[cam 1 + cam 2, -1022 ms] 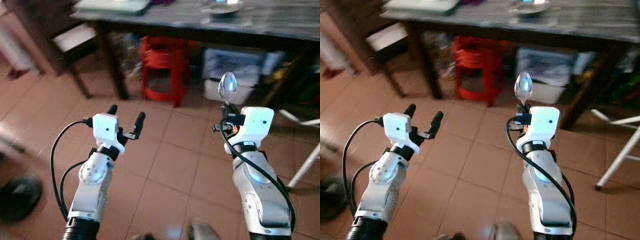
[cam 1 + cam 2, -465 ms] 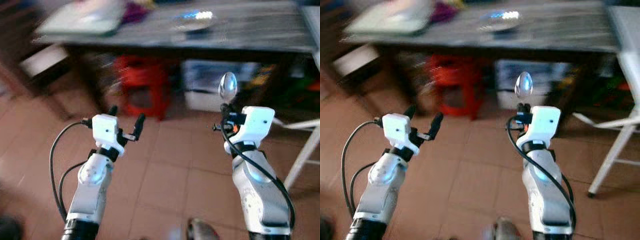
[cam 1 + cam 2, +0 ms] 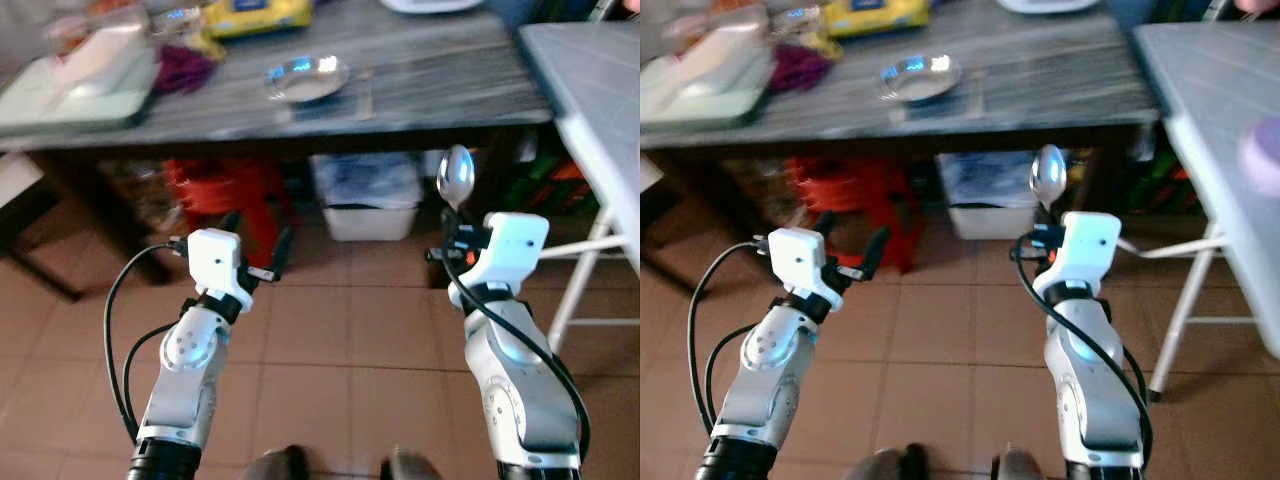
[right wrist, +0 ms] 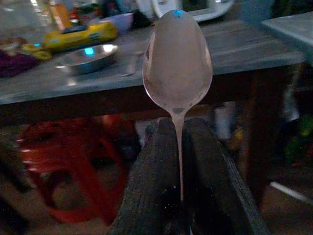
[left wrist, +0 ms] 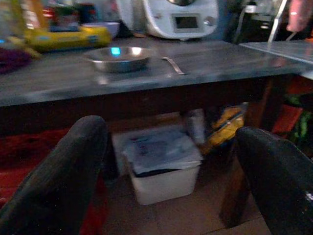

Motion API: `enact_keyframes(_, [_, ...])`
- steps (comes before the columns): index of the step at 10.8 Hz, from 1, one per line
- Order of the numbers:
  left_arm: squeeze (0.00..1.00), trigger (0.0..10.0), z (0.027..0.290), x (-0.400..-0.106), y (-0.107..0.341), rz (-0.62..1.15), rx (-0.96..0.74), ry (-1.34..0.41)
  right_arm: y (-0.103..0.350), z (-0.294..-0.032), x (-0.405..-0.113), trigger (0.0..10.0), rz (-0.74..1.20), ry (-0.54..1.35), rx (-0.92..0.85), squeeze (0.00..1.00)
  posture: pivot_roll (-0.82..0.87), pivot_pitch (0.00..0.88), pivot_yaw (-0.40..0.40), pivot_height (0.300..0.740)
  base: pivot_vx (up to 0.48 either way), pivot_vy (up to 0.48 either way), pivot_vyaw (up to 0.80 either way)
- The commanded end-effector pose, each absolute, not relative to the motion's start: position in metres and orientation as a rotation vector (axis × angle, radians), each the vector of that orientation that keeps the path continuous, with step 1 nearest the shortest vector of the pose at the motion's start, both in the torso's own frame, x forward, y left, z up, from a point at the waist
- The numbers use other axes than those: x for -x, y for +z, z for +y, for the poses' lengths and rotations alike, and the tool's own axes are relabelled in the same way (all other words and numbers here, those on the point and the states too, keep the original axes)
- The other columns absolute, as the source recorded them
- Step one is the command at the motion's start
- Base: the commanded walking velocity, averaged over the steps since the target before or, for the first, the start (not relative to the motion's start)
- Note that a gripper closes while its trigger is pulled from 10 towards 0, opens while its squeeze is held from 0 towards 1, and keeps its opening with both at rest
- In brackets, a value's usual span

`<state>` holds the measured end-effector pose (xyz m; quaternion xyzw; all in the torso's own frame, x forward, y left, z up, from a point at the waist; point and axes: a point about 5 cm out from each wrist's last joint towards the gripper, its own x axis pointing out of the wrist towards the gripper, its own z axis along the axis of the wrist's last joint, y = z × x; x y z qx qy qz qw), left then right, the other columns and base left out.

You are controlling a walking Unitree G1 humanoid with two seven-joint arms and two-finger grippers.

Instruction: Setting the table

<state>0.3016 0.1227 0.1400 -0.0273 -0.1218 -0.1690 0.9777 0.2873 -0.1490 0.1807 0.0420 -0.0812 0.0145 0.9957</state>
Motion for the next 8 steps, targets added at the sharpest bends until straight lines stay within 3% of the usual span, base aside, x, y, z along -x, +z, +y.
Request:
enact_keyframes(1, [0.0, 10.0, 0.1199, -0.2989, 0.1369, -0.236, 0.056, -0.349, 0.1796, -0.1534, -0.286, 10.0, -0.165, 0.013, -0.08, 0.0, -0.1, 0.198, 0.075, 0.74, 0.401, 0.0, 0.0])
enact_keyframes(8, [0.0, 10.0, 0.1153, -0.2992, 0.1363, -0.238, 0.061, -0.355, 0.1796, -0.1489, -0.2888, 10.0, -0.175, 0.027, -0.052, 0.0, -0.1, 0.18, 0.079, 0.74, 0.446, 0.0, -0.07])
